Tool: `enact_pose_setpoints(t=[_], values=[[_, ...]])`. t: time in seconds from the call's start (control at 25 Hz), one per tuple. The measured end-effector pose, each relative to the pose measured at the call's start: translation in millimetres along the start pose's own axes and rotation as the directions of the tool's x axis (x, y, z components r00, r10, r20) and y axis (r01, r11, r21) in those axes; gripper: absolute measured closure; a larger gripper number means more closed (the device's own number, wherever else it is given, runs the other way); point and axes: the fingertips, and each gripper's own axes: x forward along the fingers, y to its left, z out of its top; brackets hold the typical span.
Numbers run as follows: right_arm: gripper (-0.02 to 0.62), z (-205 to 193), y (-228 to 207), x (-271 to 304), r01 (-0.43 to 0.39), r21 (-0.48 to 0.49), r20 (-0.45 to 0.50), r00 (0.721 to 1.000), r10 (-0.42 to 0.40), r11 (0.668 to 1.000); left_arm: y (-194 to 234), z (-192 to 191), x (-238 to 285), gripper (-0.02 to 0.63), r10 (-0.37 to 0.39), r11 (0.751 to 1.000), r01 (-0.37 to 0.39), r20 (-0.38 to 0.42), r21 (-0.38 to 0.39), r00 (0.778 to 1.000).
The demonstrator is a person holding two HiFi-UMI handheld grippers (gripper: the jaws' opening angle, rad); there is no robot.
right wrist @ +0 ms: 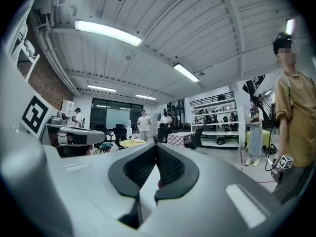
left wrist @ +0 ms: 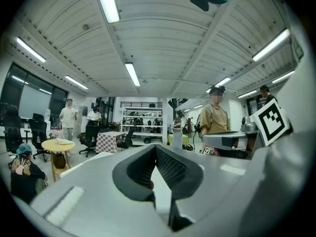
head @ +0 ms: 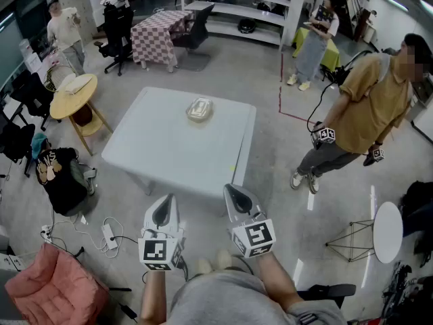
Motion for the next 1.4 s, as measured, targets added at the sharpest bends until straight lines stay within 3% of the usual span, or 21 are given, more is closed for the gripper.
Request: enact_pose_setpoints(t=[0.92,1.4], values=[[0.592,-16,58,8,-0.014,-0.004,-0.058,0.998,0.013,1.0,46,-12,-35,0.595,0.015,1.0,-0.015,-0.001,-0.014,1.0],[0.592,-26,58,72,-0.057,0.0,-0.062,0.996,0.057,0.998,91,-22,-4,0.595,0.049,0.999,-0.049,-0.011,-0.012,0.999]])
